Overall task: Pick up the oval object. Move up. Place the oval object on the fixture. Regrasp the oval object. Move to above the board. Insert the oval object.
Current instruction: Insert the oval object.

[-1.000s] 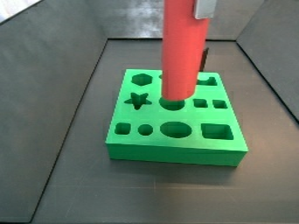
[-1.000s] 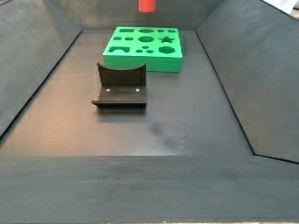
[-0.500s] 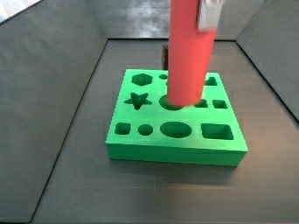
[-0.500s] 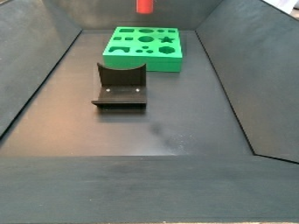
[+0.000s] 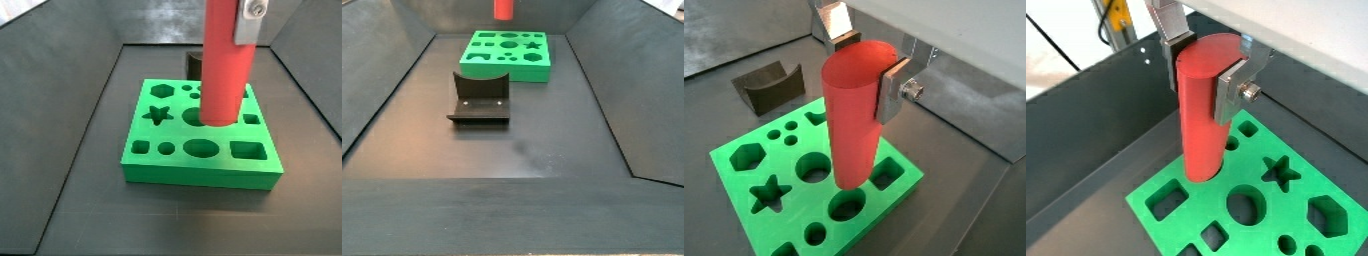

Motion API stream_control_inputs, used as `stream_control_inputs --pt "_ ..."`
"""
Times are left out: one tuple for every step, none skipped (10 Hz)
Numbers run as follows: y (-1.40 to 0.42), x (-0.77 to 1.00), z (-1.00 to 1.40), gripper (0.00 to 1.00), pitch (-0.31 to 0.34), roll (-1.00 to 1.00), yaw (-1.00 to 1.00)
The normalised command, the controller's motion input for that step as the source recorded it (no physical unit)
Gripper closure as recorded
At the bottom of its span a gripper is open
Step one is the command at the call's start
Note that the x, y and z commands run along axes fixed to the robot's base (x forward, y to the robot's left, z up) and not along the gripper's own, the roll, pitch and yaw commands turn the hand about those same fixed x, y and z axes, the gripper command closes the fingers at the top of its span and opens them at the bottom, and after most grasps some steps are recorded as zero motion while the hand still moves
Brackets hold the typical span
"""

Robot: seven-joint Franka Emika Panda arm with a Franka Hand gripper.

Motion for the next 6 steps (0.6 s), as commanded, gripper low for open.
stream_control_inputs --pt "0.00 0.07 -0.21 1.00 0.000 0.00 0.00" --pt "-0.08 0.09 -0.13 1.00 0.000 0.00 0.00" --pt "-0.15 0.13 -0.24 1.00 0.000 0.02 0.00" --pt "-0.03 0.04 -0.12 1.00 0.000 0.04 0.00" --pt "-0.04 0.00 -0.27 1.00 0.000 0.10 -0.01" --pt "0.00 0.00 -0.24 1.00 0.000 0.10 -0.01"
